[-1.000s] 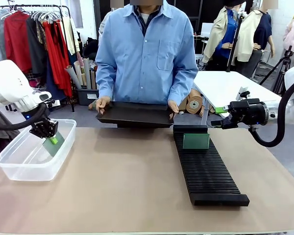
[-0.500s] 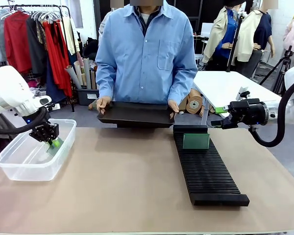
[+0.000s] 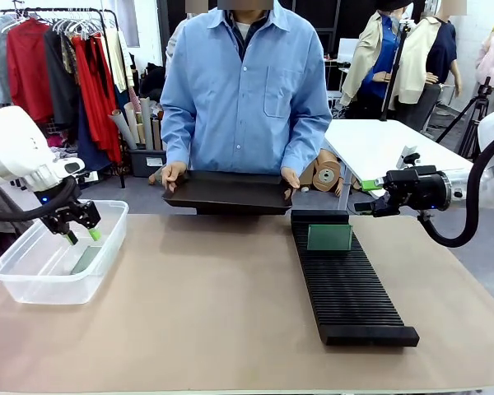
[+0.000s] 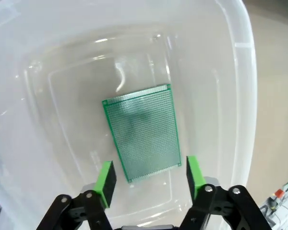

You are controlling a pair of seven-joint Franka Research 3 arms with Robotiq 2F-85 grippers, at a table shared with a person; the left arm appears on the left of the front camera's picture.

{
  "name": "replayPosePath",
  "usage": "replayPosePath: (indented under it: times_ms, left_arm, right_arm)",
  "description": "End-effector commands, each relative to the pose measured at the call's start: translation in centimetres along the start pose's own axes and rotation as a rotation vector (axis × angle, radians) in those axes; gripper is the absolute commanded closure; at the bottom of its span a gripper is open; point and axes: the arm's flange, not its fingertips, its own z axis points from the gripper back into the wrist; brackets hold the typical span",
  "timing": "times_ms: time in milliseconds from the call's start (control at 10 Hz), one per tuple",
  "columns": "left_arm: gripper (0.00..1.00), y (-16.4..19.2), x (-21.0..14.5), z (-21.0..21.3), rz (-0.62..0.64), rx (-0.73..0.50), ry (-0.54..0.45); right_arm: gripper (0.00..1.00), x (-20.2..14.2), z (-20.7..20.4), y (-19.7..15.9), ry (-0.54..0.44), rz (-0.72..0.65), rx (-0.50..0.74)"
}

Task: Sort PCBs into racks and boxes based on the side picked up.
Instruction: If the short side of the Blank PCB is picked up, insert it into the PCB Rack ; if the long side is picked up, place it in the Organizing box.

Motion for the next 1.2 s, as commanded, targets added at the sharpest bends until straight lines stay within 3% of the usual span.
replayPosePath:
  times_ms: [0, 500, 1100]
  left_arm:
    - [0.00, -0.7, -0.9, 1.7, 0.030, 0.049, 0.007]
    - [0.00, -2.2, -2.3, 3.8, 0.036, 0.113, 0.004]
    - [0.00, -1.4, -1.3, 3.7, 0.030, 0.078, -0.018]
  right_arm:
    - [0.00, 0.4, -0.1, 0.0, -0.011, 0.024, 0.002]
    - [0.00, 0.4, -0.1, 0.0, -0.011, 0.024, 0.002]
    - [0.00, 0.4, -0.1, 0.0, -0.011, 0.024, 0.002]
